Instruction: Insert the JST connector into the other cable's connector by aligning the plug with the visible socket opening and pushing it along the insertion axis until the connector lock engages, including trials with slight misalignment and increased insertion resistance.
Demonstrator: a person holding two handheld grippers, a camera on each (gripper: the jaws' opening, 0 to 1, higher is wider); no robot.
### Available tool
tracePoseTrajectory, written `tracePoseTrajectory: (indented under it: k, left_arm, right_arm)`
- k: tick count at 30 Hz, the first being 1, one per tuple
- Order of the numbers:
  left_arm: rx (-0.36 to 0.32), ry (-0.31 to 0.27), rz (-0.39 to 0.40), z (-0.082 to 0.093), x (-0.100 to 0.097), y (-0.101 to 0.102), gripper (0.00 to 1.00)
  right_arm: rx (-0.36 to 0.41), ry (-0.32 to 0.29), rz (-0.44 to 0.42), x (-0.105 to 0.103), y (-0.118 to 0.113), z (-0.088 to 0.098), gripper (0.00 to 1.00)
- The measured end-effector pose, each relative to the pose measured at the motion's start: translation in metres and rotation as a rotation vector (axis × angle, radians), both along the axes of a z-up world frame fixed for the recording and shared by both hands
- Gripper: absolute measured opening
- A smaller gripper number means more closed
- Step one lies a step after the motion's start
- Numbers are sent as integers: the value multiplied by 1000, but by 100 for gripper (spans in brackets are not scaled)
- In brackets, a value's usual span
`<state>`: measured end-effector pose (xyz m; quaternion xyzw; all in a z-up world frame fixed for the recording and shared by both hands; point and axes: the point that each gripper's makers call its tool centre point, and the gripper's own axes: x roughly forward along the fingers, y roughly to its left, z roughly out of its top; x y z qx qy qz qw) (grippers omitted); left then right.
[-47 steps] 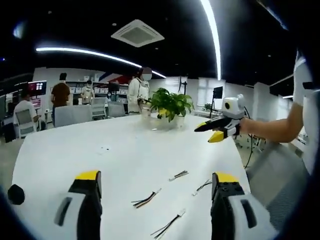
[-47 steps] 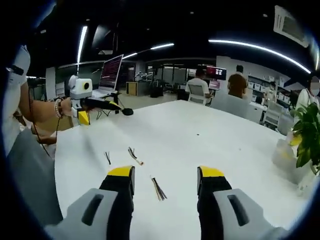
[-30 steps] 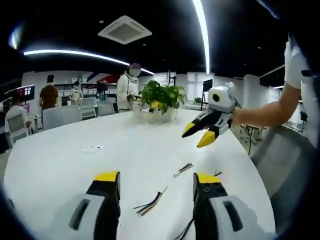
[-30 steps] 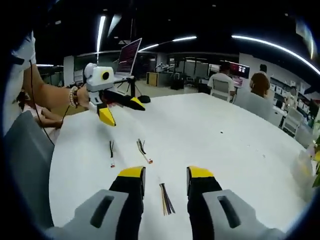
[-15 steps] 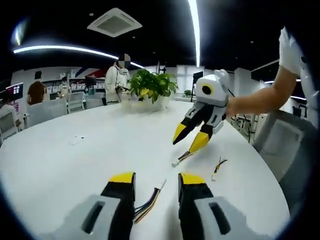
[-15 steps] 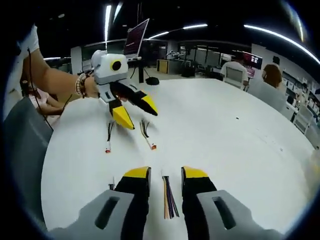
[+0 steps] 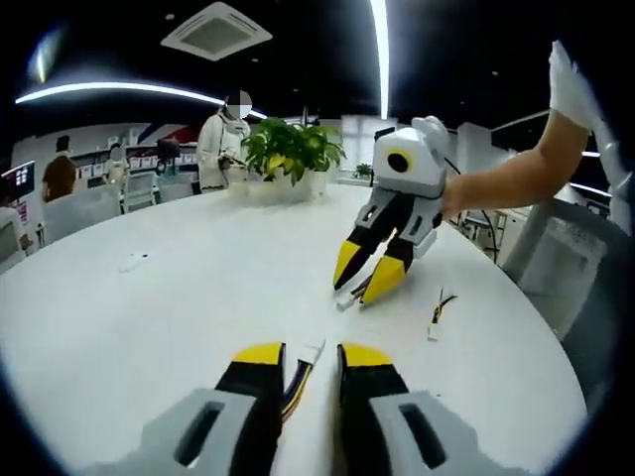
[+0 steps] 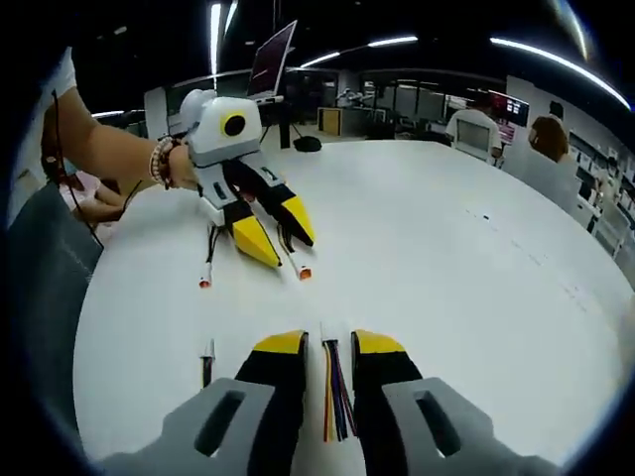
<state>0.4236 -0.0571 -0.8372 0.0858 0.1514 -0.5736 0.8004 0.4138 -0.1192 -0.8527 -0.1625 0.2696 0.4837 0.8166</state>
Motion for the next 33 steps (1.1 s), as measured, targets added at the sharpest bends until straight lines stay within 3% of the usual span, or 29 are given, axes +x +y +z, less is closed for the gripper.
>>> tracePoseTrajectory:
  k: [9,17,27,33]
  left_arm:
    - [38,-13,-22,-10,0,0,13]
    - [41,-30,-43,-12,0,0,4]
    - [42,-45,-61,-7,-2,1,1]
    - [39,-39,-76,-7,-6,-1,1]
  right_arm:
    - [-7,1,19,-2,1,-3,11]
    - [-13,5,29,-3,0,-5,5]
    - [-22,-48,100,-3,17,13,5]
    - [-54,-56,173,-7,29,11,4]
